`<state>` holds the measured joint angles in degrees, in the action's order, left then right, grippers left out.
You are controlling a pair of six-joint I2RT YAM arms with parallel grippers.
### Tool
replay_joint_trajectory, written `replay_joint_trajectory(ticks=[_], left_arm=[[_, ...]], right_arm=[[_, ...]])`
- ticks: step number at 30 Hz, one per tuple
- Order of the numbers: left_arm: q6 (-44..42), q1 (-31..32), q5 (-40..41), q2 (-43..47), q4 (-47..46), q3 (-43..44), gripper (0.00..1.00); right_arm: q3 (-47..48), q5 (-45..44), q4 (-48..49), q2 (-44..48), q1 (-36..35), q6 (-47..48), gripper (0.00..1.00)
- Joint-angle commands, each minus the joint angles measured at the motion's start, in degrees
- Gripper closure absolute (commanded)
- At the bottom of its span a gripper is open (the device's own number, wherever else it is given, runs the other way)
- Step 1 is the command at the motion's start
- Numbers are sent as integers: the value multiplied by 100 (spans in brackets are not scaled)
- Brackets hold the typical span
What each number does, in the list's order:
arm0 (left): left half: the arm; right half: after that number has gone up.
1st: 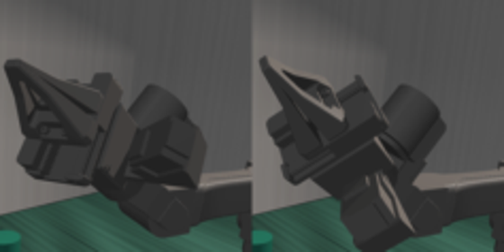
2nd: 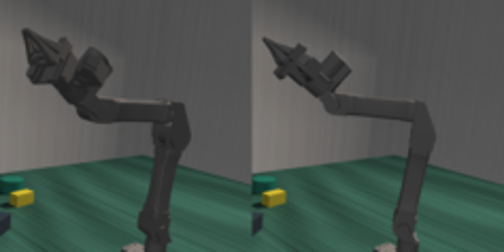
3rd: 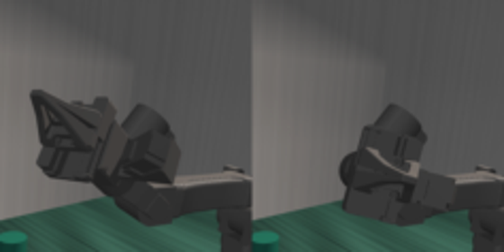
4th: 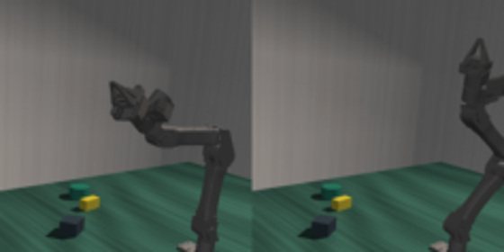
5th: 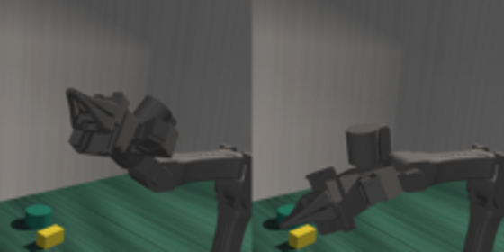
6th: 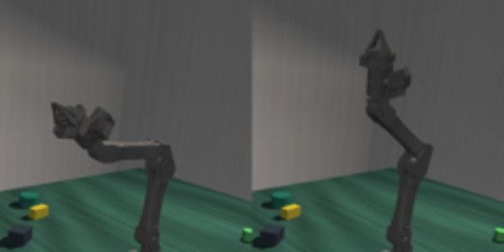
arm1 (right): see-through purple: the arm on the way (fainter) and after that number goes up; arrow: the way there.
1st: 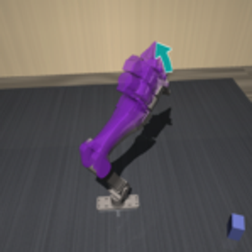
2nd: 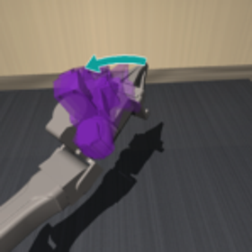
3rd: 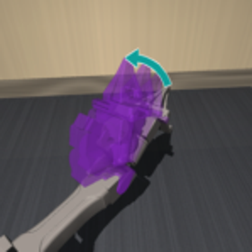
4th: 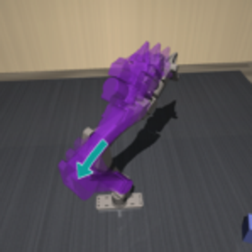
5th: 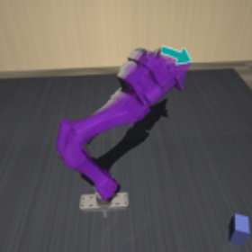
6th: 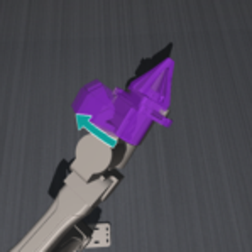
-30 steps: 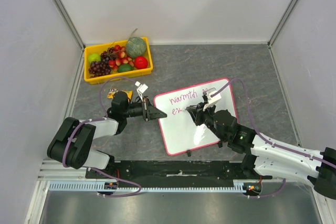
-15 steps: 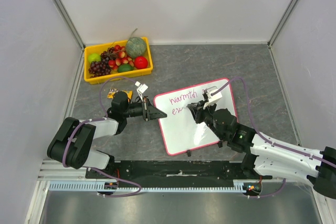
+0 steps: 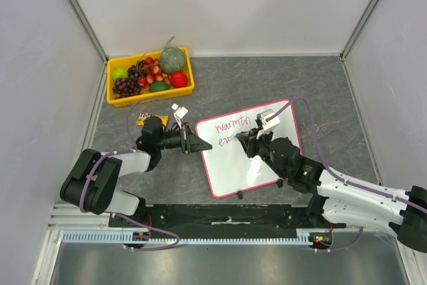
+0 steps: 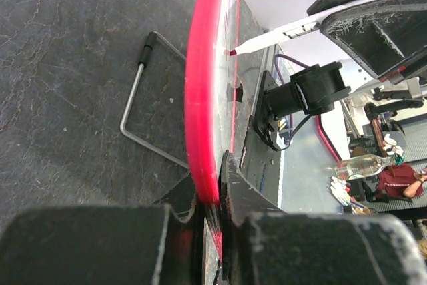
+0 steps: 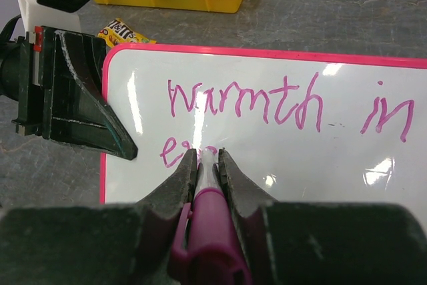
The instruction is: Write a sentence on the whiteboard
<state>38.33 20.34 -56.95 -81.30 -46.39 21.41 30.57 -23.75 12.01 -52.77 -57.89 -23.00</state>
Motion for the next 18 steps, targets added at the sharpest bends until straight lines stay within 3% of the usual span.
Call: replay_joint_trajectory(ticks=[1,18], left_arm=[[-1249,93,105,-158,201,-84,98],[-1257,84,114,-158,201,-93,98]], right_arm=[[-77,72,-348,109,32,-46,100],[-288,-24,-709,329,32,-125,100]])
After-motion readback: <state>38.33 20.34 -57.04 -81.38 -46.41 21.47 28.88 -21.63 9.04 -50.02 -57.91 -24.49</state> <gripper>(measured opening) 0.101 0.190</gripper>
